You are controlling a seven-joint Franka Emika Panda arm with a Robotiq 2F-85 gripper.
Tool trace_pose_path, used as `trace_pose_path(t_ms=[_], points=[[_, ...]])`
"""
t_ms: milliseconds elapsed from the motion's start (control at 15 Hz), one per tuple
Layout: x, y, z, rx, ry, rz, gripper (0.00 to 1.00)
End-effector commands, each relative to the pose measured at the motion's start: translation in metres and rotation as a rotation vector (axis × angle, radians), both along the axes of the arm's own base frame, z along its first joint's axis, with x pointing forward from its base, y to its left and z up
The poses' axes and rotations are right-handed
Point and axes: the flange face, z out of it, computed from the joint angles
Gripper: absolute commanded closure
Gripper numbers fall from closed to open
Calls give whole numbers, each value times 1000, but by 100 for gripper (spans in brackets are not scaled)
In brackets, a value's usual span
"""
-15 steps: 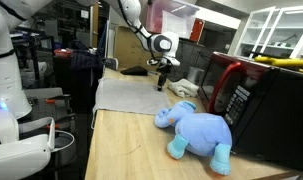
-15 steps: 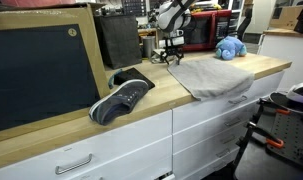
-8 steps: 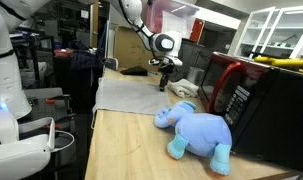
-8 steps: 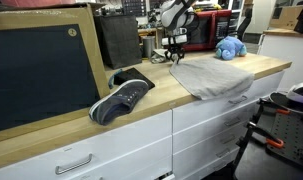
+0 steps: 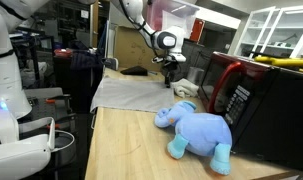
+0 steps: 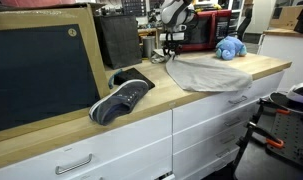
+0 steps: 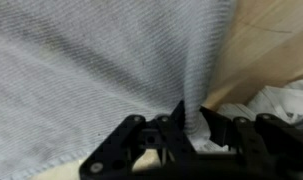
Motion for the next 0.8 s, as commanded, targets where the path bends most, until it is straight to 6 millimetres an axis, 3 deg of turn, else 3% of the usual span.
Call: trace_pose_path(t_ms=[0, 200, 467, 733], points=[[14, -10, 24, -18, -97, -44, 98], [17, -24, 36, -42, -138, -56, 98], [2, -43, 54, -34, -119, -71, 98], [-12, -44, 73, 0, -99, -66, 98]])
